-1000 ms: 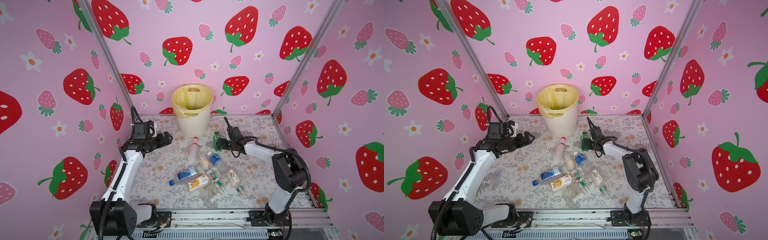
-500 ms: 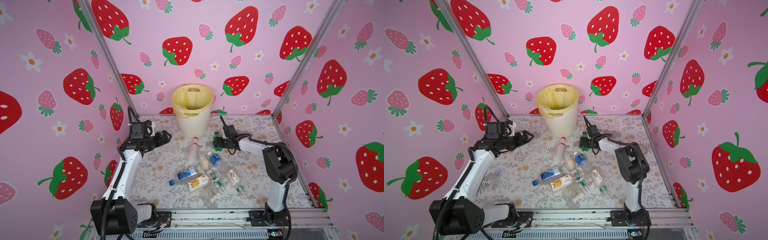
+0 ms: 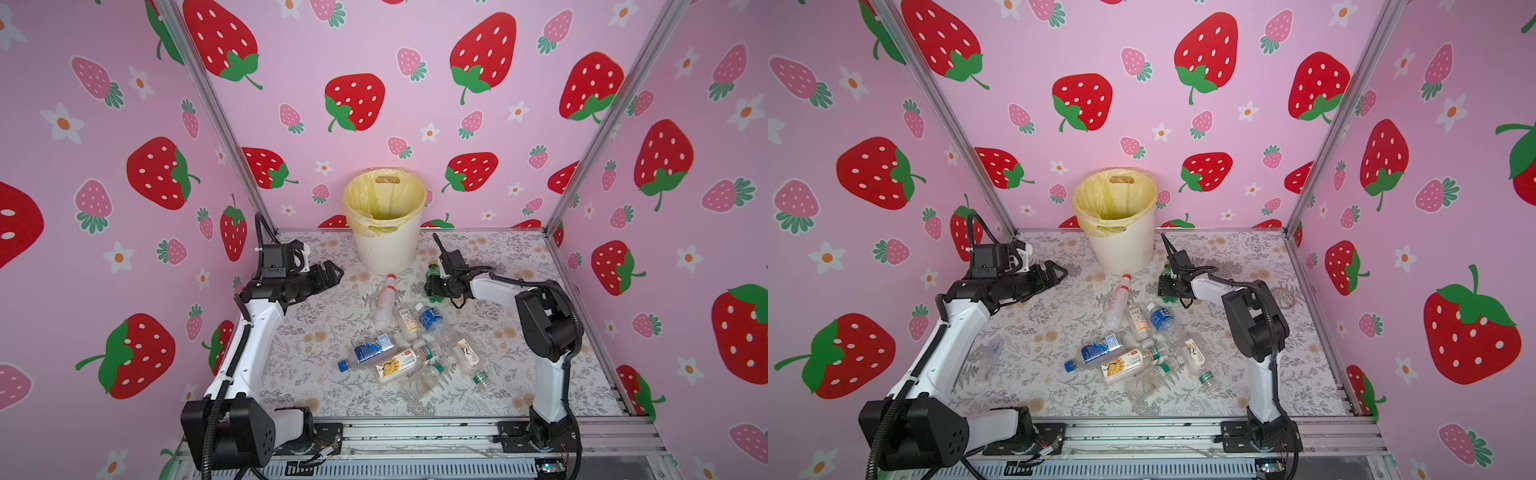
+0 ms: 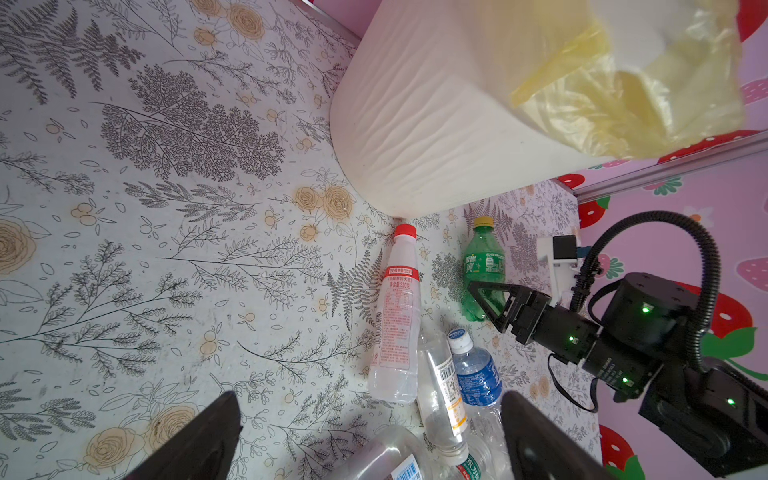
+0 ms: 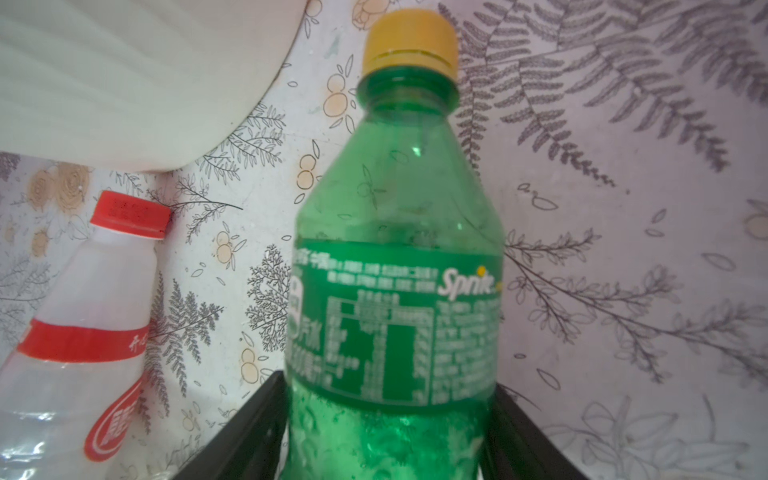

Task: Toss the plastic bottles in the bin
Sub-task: 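Lower the right gripper onto the green Sprite bottle and close on it, then lift the Sprite bottle with the right gripper and carry it over the bin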

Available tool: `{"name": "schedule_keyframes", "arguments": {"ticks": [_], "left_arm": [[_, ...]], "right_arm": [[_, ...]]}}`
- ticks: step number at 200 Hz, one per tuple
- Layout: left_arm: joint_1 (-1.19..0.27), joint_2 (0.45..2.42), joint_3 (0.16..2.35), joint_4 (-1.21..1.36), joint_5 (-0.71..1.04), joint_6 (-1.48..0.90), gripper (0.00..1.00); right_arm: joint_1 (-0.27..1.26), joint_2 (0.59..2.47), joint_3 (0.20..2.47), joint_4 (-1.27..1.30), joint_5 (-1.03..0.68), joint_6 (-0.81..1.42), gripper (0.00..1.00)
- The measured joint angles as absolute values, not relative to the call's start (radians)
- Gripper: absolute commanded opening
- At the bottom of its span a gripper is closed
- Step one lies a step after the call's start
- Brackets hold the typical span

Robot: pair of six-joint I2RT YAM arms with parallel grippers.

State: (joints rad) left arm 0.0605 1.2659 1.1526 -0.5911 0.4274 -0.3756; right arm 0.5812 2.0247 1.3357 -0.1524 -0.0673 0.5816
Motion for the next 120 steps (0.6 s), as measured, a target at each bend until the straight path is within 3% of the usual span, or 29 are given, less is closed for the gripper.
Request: {"name": "schedule_keyframes", "arguments": {"ticks": [46,120], "left_arm": [[0.062,1.266,1.153,-0.591,0.427,-0.376,0.99],[0.064,1.266,1.153,-0.591,0.427,-0.376,0.99]], "right_arm": [[0.583,2.024,1.336,-0.148,-0.063,0.583,0.55],[0.585,1.973,1.266,-0.125,-0.061,0.584,0.55]]}}
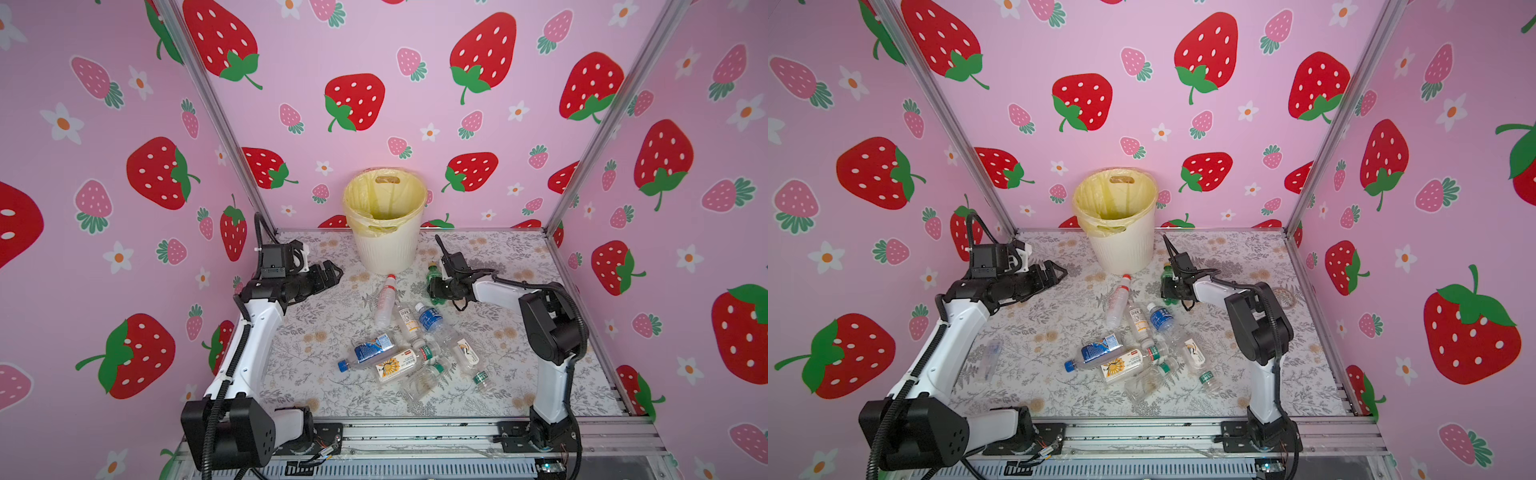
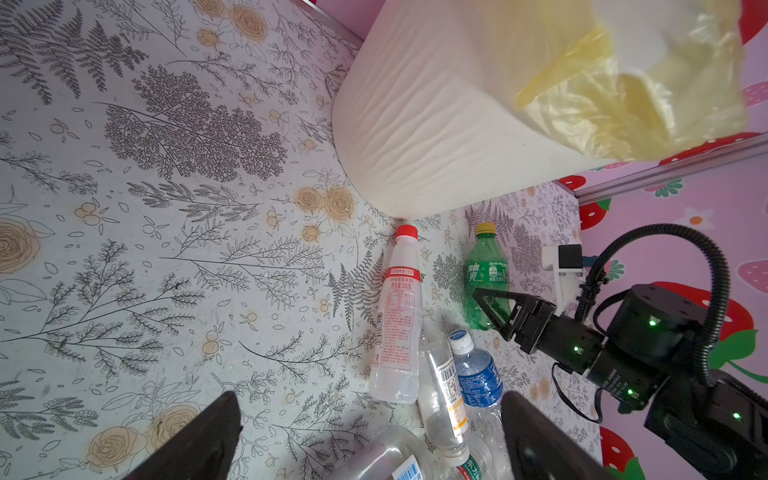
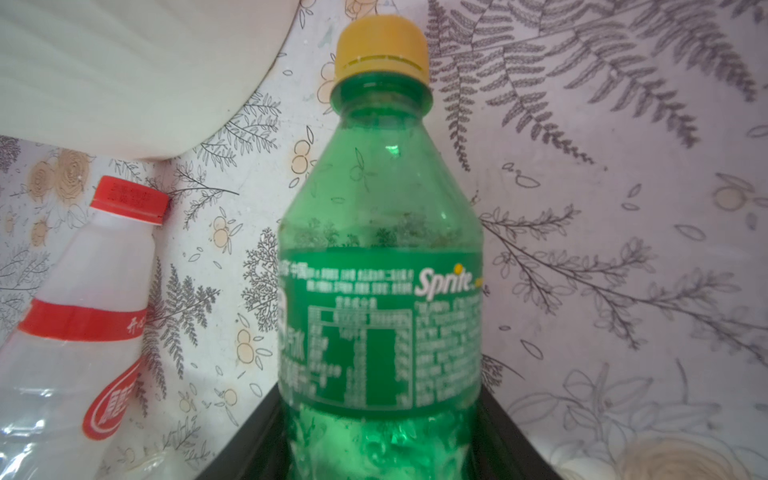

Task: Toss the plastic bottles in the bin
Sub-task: 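Lift the Sprite bottle with the right gripper and carry it over the bin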

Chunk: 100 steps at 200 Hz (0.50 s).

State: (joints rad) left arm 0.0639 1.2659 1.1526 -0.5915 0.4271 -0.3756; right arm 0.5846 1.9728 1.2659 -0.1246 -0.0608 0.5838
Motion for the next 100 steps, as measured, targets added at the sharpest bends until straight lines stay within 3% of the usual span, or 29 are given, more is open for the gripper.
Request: {"name": "schedule_keyframes", "arguments": {"ticks": [100], "left_arm": [[0.068,1.271,1.152,-0.591,0.427,-0.383,0.99]], "right_arm": [[0.585,1.747,1.124,0.004,-0.081,0.582,0.55]]}}
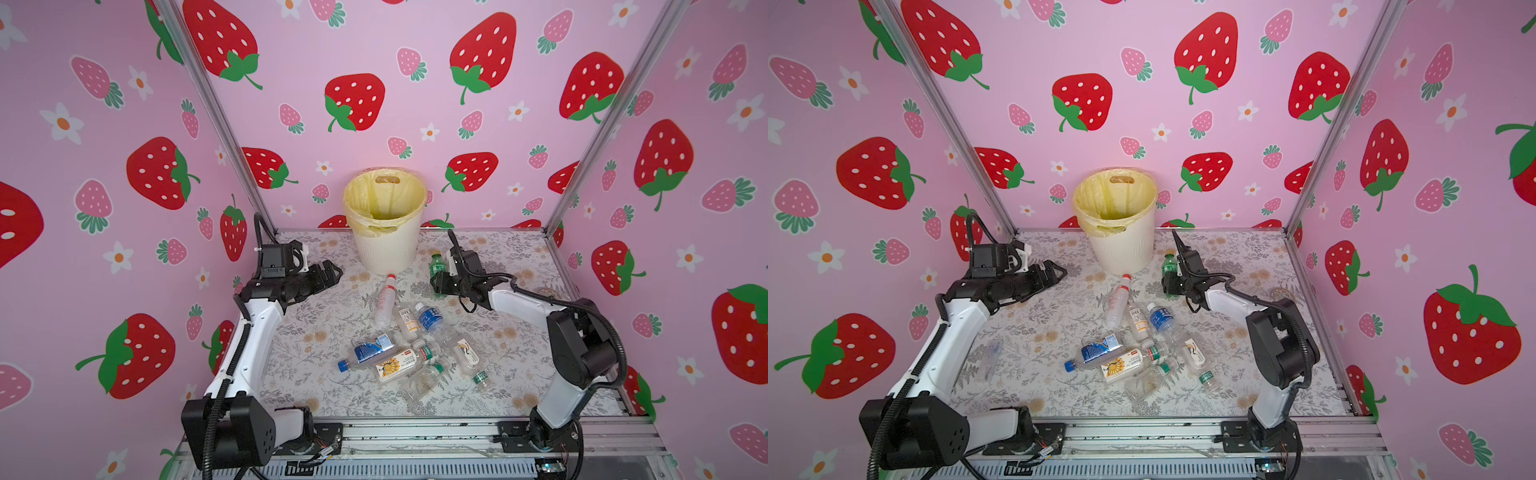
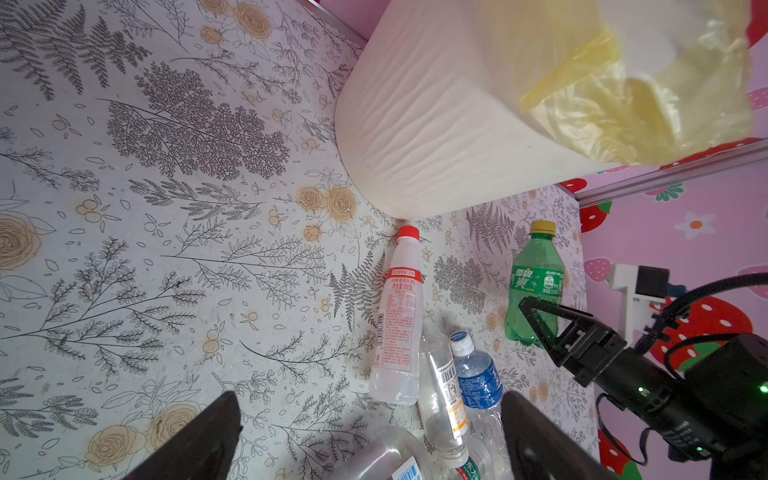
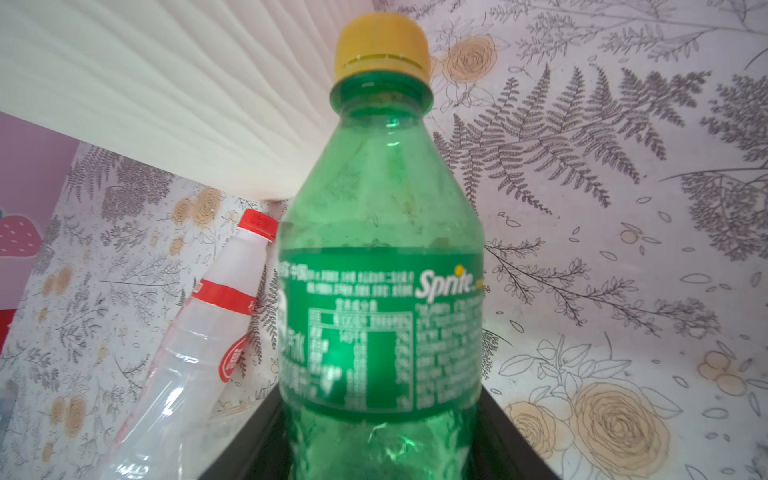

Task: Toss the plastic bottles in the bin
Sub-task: 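Lift the Sprite bottle with the right gripper and carry it over the bin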

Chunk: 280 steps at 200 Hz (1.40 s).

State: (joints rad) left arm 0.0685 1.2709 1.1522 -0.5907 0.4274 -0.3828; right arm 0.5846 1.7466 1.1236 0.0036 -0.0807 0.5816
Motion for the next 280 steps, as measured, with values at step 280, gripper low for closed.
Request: {"name": "schedule_keyframes", "arguments": {"ticks": [280], "left_arm": [[0.072,1.304,1.143,-0.582,0.427,-0.390,0.99]], "right_arm": [[0.609,1.050,0.736,0.272,-0.113,0.448,0.56]]}}
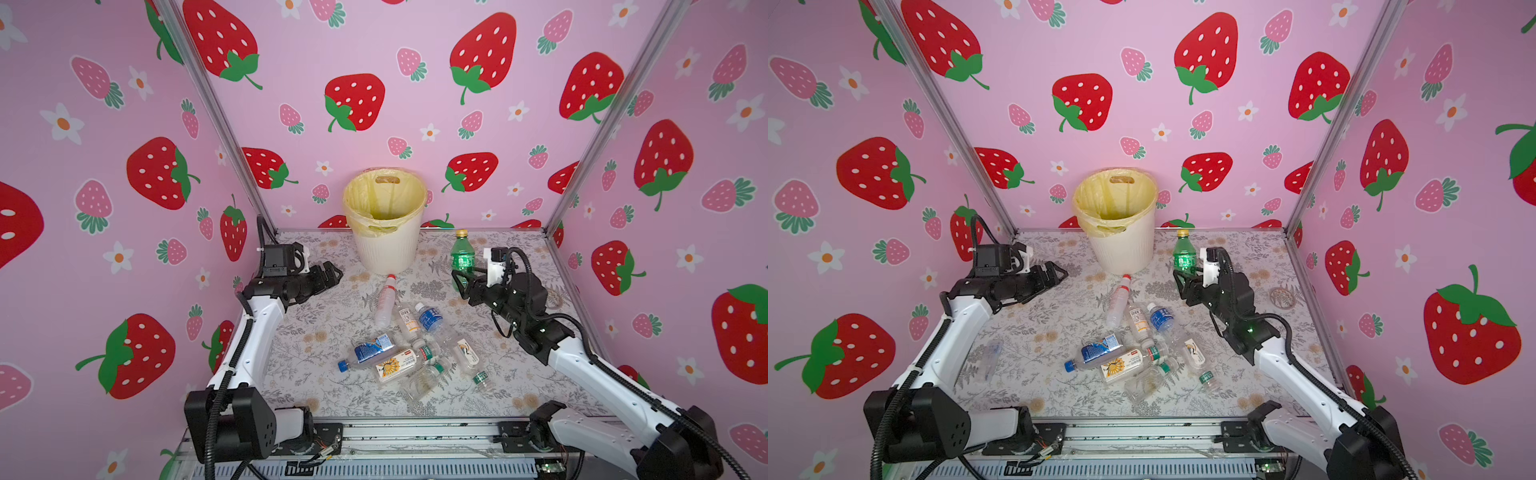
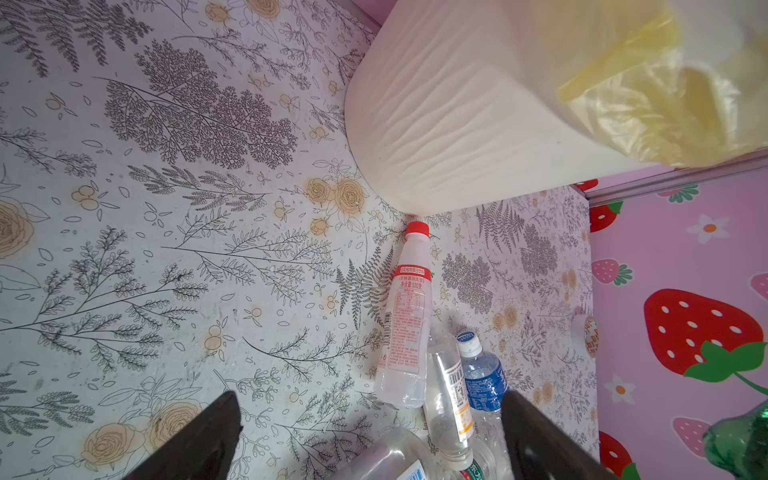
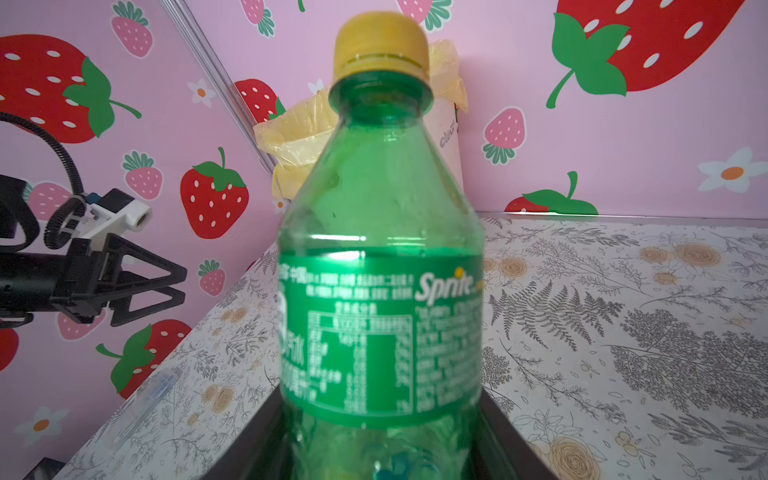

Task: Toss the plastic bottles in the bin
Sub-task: 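Lift the Sprite bottle with the right gripper and carry it over the bin, then open the right gripper above the bin to drop the Sprite bottle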

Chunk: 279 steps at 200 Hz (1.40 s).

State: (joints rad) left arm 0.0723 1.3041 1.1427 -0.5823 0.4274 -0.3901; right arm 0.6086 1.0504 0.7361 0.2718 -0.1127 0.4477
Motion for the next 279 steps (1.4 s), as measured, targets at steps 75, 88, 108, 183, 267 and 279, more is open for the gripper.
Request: {"name": "schedule_keyframes", "arguments": {"ticks": [75,88,108,183,267,279], "left_arm": [[0.072,1.310,1.142,-0.580,0.429,-0.390,0.99],[0.072,1.310,1.142,-0.580,0.430,-0.390,0.99],[0.074,1.310,1.142,-0.580,0.437,-0.391,0.99],[0.093,1.310,1.141,-0.573,0.456,-0.398,0.99],[0.125,1.309,1.137,-0.559,0.472,-0.406,0.99],[0.125,1.309,1.136,-0.557,0.481,-0.411,0.99]], "right_arm": [[0.616,1.057,0.732,0.299,-0.105,0.427,0.56],[0.618,1.072,0.741,0.298,-0.105,0.418,0.56],[0.620,1.126,0.800,0.290,-0.103,0.396,0.56],[0.620,1.850,1.897,0.076,-0.099,0.350,0.71],[0.620,2.115,2.167,-0.153,-0.102,0.415,0.99],[0.620,2.030,2.039,-0.150,-0.099,0.418,0.99]]}}
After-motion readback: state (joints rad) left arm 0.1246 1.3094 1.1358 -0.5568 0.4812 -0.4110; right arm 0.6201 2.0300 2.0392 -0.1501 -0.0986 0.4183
